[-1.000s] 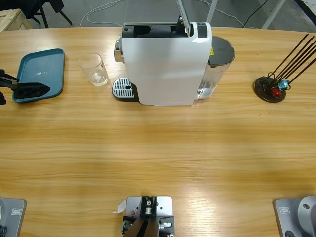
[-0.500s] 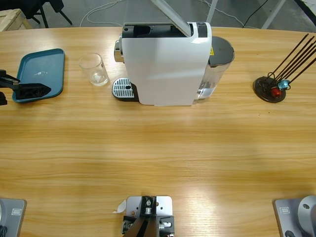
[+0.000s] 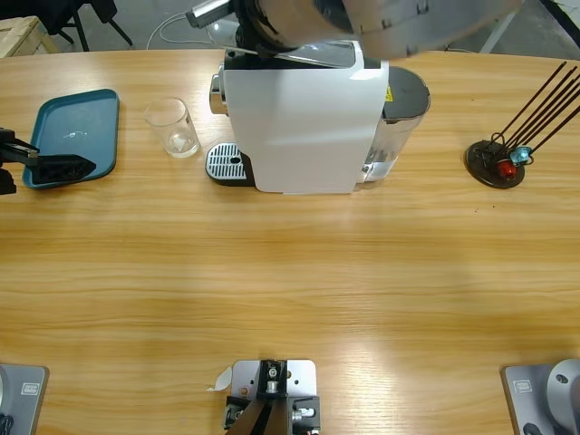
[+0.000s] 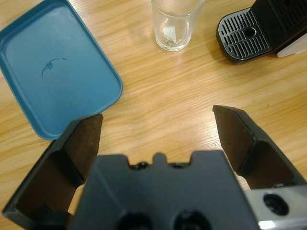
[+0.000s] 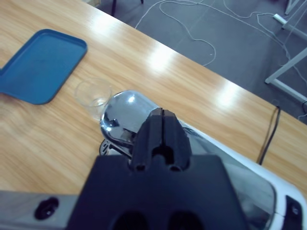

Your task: Pour coffee

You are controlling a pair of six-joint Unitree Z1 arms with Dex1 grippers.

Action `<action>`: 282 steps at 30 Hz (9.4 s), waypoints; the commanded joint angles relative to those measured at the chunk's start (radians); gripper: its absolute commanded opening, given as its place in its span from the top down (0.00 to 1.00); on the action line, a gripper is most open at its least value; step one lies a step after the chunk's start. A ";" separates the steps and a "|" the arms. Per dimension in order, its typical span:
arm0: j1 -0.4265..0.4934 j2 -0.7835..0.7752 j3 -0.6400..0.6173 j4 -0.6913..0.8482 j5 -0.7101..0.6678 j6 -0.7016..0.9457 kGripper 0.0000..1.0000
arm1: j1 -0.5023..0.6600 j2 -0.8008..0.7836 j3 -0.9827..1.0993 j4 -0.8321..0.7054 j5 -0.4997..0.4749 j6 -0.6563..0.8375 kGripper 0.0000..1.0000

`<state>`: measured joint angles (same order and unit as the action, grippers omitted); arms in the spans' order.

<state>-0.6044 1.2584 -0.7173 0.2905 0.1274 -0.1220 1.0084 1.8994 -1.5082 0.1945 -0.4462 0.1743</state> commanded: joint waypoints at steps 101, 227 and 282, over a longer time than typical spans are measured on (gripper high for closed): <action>0.074 0.448 0.229 -0.936 -0.397 0.163 0.65 | -0.002 -0.793 0.812 0.240 0.330 -0.145 0.00; -0.074 -0.070 0.021 0.093 -0.032 0.099 0.02 | -0.383 0.302 -0.979 1.306 0.440 -0.346 1.00; -0.074 -0.081 0.037 0.075 -0.031 0.097 0.00 | -0.333 -0.361 -0.126 0.815 0.451 -0.231 0.00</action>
<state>-0.6669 1.1809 -0.7155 0.3771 0.0835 -0.0155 0.6670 1.5536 -1.6651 1.0205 0.0001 -0.0691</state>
